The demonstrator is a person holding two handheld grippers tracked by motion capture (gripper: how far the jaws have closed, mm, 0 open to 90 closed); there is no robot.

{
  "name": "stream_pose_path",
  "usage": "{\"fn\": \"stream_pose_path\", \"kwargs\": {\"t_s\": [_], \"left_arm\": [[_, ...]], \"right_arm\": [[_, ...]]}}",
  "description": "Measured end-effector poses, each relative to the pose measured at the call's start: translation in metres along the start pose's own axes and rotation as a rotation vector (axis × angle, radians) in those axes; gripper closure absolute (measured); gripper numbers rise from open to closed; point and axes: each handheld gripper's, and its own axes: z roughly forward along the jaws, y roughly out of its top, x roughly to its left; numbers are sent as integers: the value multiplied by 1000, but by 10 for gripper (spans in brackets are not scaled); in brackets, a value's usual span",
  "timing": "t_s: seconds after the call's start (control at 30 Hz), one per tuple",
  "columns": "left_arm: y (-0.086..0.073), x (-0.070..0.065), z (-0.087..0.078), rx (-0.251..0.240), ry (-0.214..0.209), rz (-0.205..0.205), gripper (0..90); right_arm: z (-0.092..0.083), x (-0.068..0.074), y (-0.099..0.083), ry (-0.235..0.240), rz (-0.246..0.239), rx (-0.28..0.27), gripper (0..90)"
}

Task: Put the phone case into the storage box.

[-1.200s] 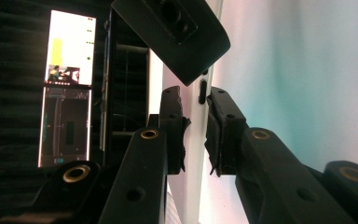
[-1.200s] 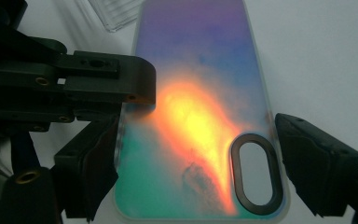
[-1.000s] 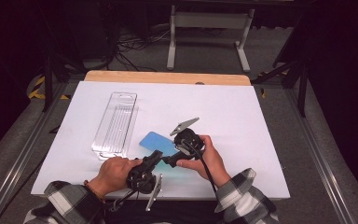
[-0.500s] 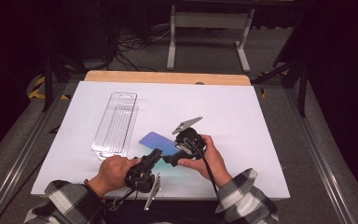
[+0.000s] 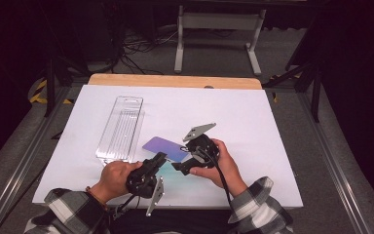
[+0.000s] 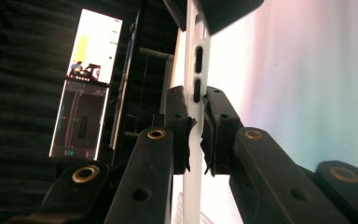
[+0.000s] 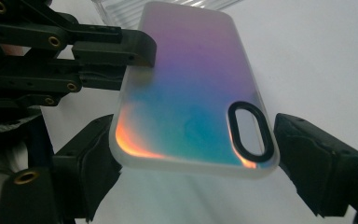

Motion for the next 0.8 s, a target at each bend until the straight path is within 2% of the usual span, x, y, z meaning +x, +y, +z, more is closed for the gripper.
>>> {"fn": "stream_pose_path", "kwargs": {"t_s": [0.1,0.13,0.17,0.2,0.27,0.33,0.37,0.53,0.6,0.67,0.7,0.8], "left_arm": [[-1,2,-1,-5,-2,-24,818],[-1,3,0,-18,-3,-20,818],[-1,3,-1,-23,-6,-43,818],[-1,4,-2,-16,-8,-38,818],[-2,5,-2,-30,-10,-70,818],[-2,8,-2,-30,-13,-75,818],[-3,8,-3,-30,-11,-92,818],[-4,13,-4,-33,-17,-103,818],[-5,15,-5,-36,-24,-135,818],[-6,18,-5,-38,-28,-139,818],[-6,17,-6,-32,-33,-156,818],[-7,19,-5,-43,-36,-160,818]], "right_arm": [[-4,1,0,-3,-13,-20,169],[-5,1,0,-6,-19,-26,170],[-6,2,0,-11,-27,-32,169],[-7,2,0,-16,-37,-37,169],[-9,4,1,-21,-52,-51,170],[-11,5,1,-30,-60,-64,170],[-12,5,1,-32,-61,-68,170],[-16,8,1,-57,-99,-96,171],[-17,8,0,-71,-105,-99,174],[-17,8,0,-90,-113,-106,178],[-18,8,0,-96,-116,-112,178],[-19,9,-1,-105,-123,-124,181]]}}
